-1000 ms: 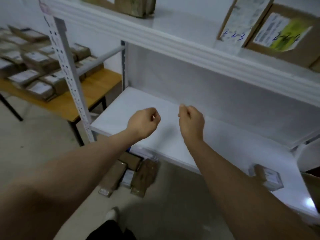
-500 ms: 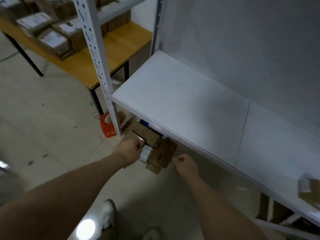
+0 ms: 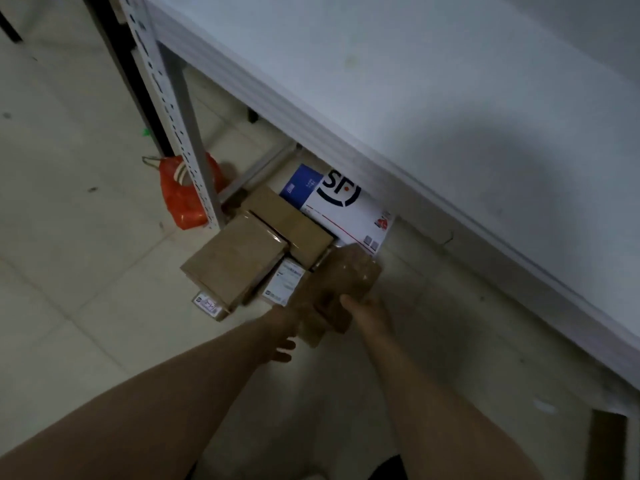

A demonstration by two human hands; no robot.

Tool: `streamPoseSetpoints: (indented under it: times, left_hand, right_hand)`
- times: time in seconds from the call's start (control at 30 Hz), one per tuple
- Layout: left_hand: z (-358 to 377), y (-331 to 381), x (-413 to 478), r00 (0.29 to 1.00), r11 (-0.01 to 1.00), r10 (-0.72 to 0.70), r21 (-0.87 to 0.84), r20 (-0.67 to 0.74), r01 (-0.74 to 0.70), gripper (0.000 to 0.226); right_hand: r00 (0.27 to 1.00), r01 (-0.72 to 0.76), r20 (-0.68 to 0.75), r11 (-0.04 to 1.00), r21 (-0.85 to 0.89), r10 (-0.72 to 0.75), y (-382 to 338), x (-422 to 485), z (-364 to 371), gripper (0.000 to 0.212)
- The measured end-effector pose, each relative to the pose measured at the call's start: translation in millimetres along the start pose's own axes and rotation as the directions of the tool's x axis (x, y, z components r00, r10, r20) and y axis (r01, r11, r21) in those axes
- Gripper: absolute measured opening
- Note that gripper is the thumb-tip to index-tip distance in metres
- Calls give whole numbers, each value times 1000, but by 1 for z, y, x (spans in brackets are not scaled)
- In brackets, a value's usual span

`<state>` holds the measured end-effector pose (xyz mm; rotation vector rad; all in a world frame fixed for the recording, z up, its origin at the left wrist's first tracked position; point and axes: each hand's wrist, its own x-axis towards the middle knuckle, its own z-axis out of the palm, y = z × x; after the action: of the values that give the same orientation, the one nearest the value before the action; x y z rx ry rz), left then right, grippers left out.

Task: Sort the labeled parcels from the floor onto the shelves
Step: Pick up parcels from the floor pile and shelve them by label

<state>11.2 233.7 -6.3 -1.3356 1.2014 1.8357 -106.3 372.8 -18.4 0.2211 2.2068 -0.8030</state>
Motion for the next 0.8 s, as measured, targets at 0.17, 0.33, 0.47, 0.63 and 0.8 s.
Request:
streamPoseSetpoints:
  times: [0.17, 0.33, 0.47, 0.63, 0.8]
  left_hand:
    - [20, -16, 128, 991, 947, -55, -307, 120, 90, 51]
    - [28, -23, 228, 972, 867, 25, -489, 235, 96, 64]
    - [20, -27, 258, 981, 878, 52, -477, 187, 44, 45]
    - [11, -7, 209, 990, 867, 91, -498, 106, -26, 28]
    - [-5, 22, 170, 978, 806, 210, -568, 8, -168, 56]
  right_hand:
    - [994, 51, -94, 992, -116, -62, 9, 120, 16, 82]
    - [977, 141, -158, 989, -39, -145, 18, 212, 37, 99]
    - [961, 225, -156, 973, -51, -230, 18, 236, 43, 89]
    - [996, 4, -86, 931, 364, 29, 40, 183, -4, 118]
    - [993, -75, 114, 678, 731, -14, 79, 147, -35, 49]
